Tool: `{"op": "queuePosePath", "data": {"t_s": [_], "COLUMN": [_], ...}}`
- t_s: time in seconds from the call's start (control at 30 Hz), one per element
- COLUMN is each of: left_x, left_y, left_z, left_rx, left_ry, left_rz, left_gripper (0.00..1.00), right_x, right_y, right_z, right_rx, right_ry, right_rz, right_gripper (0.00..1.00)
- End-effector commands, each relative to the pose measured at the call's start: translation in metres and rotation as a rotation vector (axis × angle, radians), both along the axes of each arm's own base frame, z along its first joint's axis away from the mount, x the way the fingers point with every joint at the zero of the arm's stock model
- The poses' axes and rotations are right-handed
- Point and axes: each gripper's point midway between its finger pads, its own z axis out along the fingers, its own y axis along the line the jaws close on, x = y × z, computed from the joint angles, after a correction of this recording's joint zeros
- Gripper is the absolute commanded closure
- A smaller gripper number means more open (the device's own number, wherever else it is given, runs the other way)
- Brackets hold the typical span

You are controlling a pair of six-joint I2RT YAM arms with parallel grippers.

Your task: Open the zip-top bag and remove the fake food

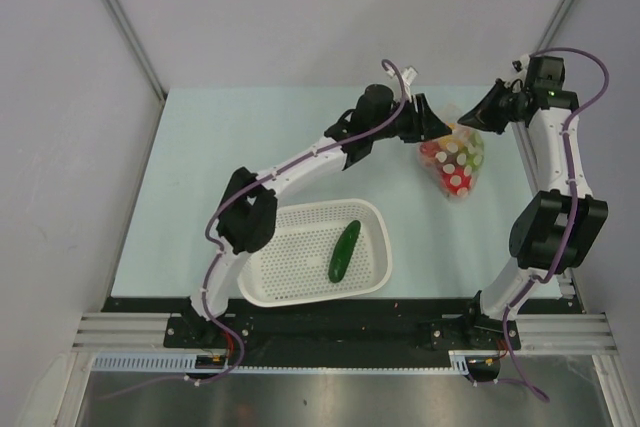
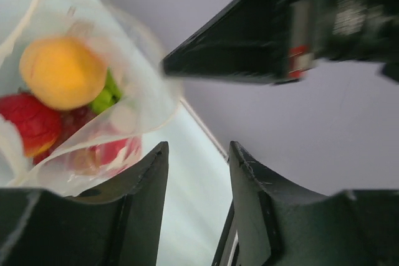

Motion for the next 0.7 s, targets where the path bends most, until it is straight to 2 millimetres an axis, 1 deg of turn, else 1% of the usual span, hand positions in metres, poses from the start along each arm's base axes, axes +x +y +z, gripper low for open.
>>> {"op": "queuePosePath", "data": {"t_s": [0.0,0.03,0.07,0.1,0.13,0.17,0.23,0.27,0.3,0.4,0.43,0.47,0.5,0.53,0.57,0.63,0.67], "left_x": [0.002,0.008,0.015,0.02,0.025,0.031,0.038,0.039,0.044,0.044,0.041,0.038,0.035,0.031,0.031,0.029,0.032], "left_y": [0.022,0.023,0.017,0.015,0.012,0.005,-0.001,-0.004,-0.007,-0.011,-0.012,-0.012,-0.011,-0.012,-0.009,-0.007,-0.004], "left_z": [0.101,0.098,0.076,0.078,0.069,0.063,0.048,0.05,0.033,0.011,0.006,-0.006,-0.006,-0.012,-0.025,-0.03,-0.037], "left_rx": [-0.119,-0.121,-0.099,-0.101,-0.09,-0.092,-0.075,-0.088,-0.075,-0.053,-0.043,-0.024,-0.017,0.0,0.035,0.057,0.084], "left_ry": [-0.188,-0.178,-0.138,-0.111,-0.089,-0.081,-0.055,-0.047,-0.029,0.003,0.01,0.018,0.011,0.008,0.007,-0.003,-0.009], "left_rz": [0.063,0.073,0.078,0.087,0.09,0.086,0.081,0.081,0.08,0.075,0.068,0.061,0.056,0.053,0.059,0.063,0.078], "left_gripper": [0.51,0.55,0.57,0.59,0.61,0.62,0.65,0.66,0.67,0.72,0.75,0.76,0.76,0.76,0.76,0.74,0.73], "right_x": [-0.014,-0.016,-0.017,-0.019,-0.02,-0.022,-0.022,-0.024,-0.023,-0.023,-0.023,-0.021,-0.02,-0.02,-0.019,-0.019,-0.02], "right_y": [0.009,0.011,0.012,0.016,0.018,0.021,0.024,0.025,0.026,0.025,0.025,0.025,0.026,0.026,0.027,0.028,0.028], "right_z": [0.024,0.027,0.029,0.03,0.034,0.037,0.04,0.045,0.047,0.052,0.052,0.052,0.053,0.054,0.054,0.054,0.052], "right_rx": [-0.024,-0.024,-0.024,-0.02,-0.018,-0.008,0.004,0.016,0.017,0.026,0.029,0.032,0.043,0.049,0.056,0.063,0.063], "right_ry": [-0.068,-0.075,-0.079,-0.079,-0.09,-0.091,-0.098,-0.104,-0.112,-0.12,-0.119,-0.124,-0.122,-0.123,-0.127,-0.126,-0.122], "right_rz": [0.037,0.037,0.039,0.049,0.051,0.052,0.054,0.052,0.049,0.038,0.033,0.032,0.026,0.023,0.025,0.027,0.027], "right_gripper": [1.0,1.0,1.0,1.0,1.0,1.0,1.0,1.0,1.0,1.0,1.0,1.0,1.0,1.0,1.0,1.0,1.0]}}
